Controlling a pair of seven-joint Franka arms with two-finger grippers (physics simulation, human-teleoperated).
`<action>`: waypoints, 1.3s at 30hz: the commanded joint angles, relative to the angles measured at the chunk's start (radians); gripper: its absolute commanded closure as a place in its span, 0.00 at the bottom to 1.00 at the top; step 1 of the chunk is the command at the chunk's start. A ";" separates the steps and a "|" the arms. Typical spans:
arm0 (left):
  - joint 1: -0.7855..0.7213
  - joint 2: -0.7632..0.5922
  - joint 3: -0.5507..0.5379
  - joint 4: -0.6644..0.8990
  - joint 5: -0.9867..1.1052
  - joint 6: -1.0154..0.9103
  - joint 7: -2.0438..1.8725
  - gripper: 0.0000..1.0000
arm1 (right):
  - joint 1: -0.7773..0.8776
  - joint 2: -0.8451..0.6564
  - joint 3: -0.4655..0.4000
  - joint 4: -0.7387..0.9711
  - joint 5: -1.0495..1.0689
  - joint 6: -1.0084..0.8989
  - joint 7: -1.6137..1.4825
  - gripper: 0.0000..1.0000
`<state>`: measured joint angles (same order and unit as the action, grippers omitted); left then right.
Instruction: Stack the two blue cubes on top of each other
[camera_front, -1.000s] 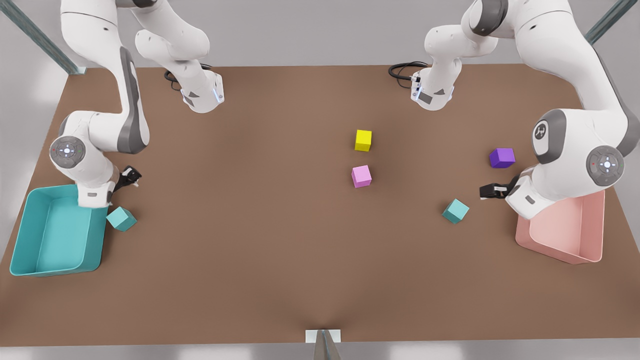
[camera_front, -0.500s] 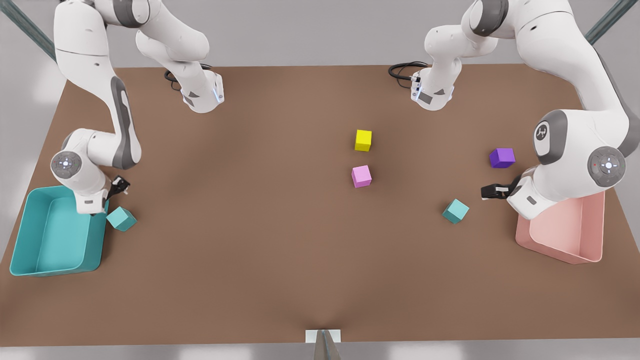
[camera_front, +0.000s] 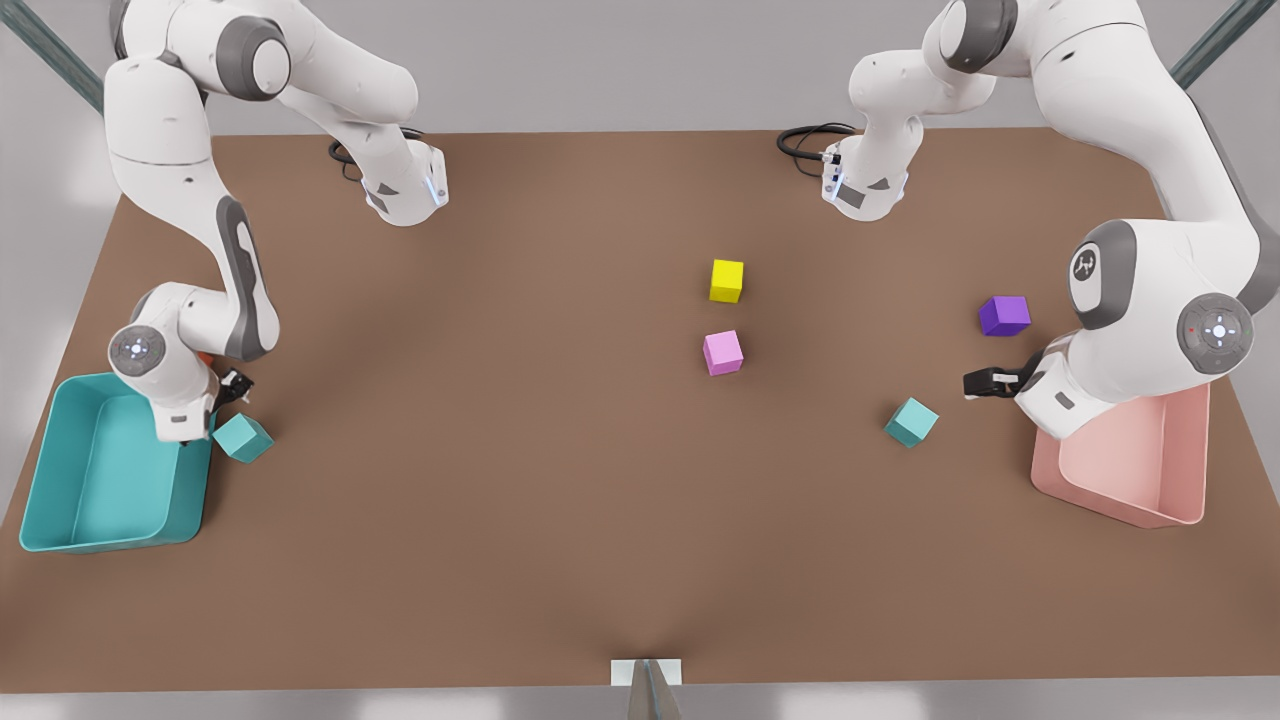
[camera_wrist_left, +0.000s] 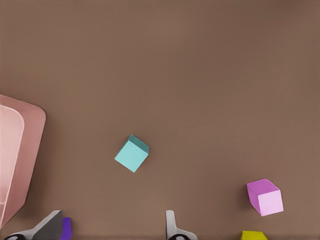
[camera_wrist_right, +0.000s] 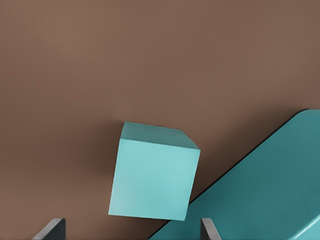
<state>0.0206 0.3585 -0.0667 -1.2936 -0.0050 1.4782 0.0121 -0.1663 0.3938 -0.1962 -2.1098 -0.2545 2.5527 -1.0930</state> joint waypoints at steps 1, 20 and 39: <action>0.001 -0.001 -0.001 0.000 0.000 -0.001 0.005 0.00 | -0.001 0.008 0.000 0.001 0.009 0.043 -0.057 0.00; -0.019 0.019 -0.058 0.007 0.011 -0.007 -0.014 0.00 | -0.009 0.089 0.000 0.030 0.026 0.101 -0.045 0.00; -0.004 -0.032 -0.082 -0.001 0.068 -0.055 -0.030 0.00 | -0.004 0.184 0.000 0.060 0.098 0.138 -0.038 0.00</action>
<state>0.0172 0.3289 -0.1486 -1.2947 0.0630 1.4312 -0.0023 -0.1705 0.5766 -0.1956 -2.0502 -0.1681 2.6819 -1.1264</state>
